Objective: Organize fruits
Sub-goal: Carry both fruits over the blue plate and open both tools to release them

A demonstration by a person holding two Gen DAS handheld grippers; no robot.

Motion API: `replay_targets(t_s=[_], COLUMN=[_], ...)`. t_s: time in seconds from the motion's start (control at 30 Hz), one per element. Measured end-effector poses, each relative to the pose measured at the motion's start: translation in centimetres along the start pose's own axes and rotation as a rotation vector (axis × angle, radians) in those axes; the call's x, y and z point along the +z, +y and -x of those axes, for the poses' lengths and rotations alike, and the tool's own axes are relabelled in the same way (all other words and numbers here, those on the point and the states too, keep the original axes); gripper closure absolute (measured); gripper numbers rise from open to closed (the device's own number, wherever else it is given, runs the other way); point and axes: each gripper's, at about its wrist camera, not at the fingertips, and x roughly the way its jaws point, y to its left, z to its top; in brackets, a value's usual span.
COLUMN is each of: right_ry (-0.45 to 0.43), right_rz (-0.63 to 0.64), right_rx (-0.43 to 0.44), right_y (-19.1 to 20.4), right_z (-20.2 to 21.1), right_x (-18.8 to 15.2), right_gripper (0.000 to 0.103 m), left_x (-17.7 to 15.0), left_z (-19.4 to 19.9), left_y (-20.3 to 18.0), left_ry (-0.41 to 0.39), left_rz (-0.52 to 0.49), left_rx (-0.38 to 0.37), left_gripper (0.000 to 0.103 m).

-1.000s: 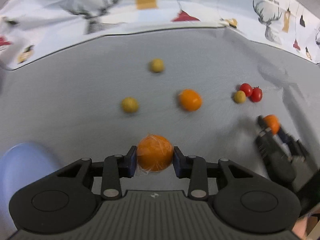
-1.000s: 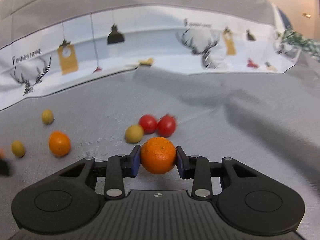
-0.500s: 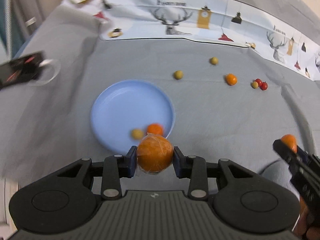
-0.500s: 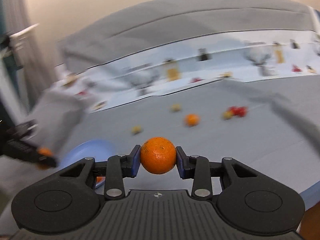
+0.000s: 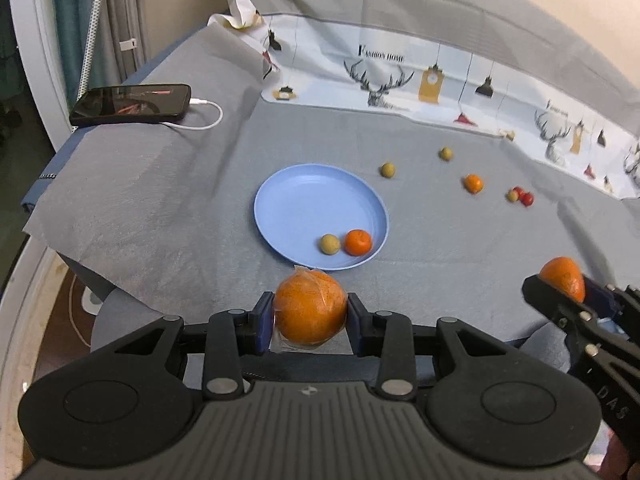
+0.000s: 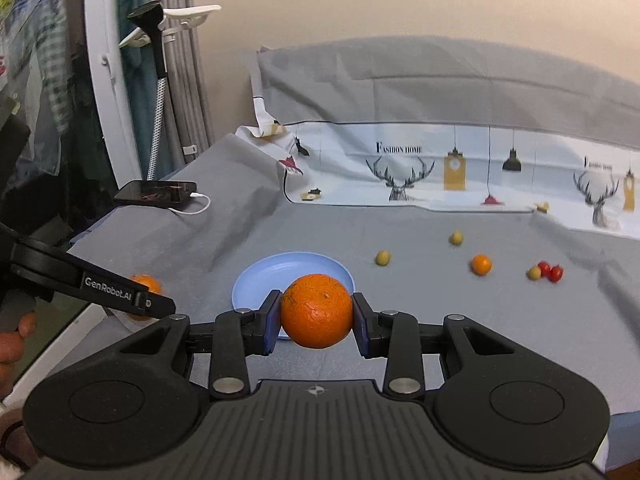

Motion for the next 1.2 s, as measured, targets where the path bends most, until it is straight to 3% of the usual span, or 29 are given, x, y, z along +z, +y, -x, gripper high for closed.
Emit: replay_targets(t_s=[0.37, 0.93, 1.2], right_ry=[-0.013, 0.026, 0.098], right_rz=[0.041, 0.014, 0.009], right_rx=[-0.022, -0.019, -0.018], right_y=[1.0, 0.5, -0.3], right_z=[0.8, -0.9, -4.5], right_x=[-0.2, -0.4, -0.3], right_gripper=[0.065, 0.065, 0.065], left_x=[-0.6, 0.5, 3.0], left_z=[1.5, -0.7, -5.0], left_y=[0.1, 0.4, 0.9], left_ry=[-0.056, -0.012, 0.05], left_rz=[-0.001, 0.002, 0.008], left_rx=[-0.019, -0.01, 0.003], left_gripper=[0.063, 0.063, 0.063])
